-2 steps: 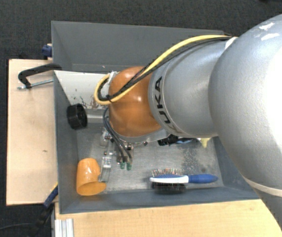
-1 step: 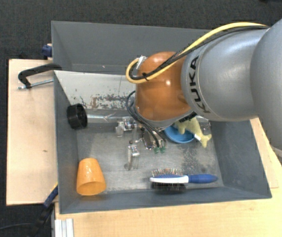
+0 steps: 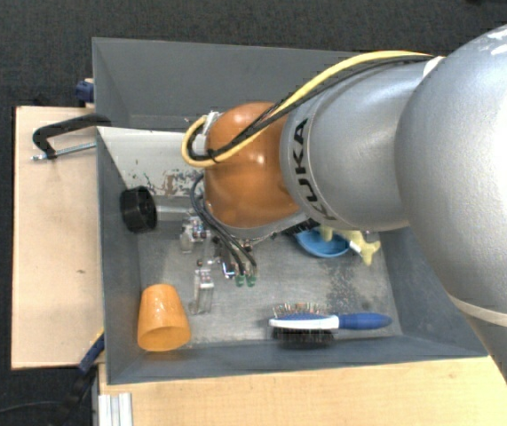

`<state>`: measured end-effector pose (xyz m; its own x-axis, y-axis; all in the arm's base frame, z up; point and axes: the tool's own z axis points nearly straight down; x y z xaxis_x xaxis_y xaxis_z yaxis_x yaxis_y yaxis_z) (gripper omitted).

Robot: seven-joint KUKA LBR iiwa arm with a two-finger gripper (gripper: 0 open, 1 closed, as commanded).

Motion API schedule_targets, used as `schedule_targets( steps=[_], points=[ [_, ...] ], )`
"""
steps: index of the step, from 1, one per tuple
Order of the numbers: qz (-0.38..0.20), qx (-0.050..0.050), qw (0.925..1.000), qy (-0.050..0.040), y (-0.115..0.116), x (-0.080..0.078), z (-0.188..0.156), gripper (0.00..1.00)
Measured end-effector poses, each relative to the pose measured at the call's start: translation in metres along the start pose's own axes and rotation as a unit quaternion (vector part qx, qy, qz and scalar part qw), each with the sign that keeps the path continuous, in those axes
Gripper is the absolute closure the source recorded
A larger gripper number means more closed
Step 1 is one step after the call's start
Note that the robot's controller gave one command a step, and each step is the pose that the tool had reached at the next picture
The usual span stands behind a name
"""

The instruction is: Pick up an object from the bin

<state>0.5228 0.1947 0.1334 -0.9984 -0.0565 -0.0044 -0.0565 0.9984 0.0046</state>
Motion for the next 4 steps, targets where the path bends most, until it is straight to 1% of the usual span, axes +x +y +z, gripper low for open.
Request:
schedule_targets(
  steps=[1, 2, 3, 4],
  points=[
    [-0.07, 0.016, 0.9974, 0.0062, 0.023, 0.019, 0.064, 0.0],
    [-0.057, 0.014, 0.9982, 0.0099, 0.024, -0.046, 0.044, 0.0],
    [-0.076, 0.009, 0.997, 0.0069, 0.021, -0.009, 0.064, 0.0],
    [-0.075, 0.009, 0.9971, 0.0044, 0.02, -0.011, 0.063, 1.0]
  ],
)
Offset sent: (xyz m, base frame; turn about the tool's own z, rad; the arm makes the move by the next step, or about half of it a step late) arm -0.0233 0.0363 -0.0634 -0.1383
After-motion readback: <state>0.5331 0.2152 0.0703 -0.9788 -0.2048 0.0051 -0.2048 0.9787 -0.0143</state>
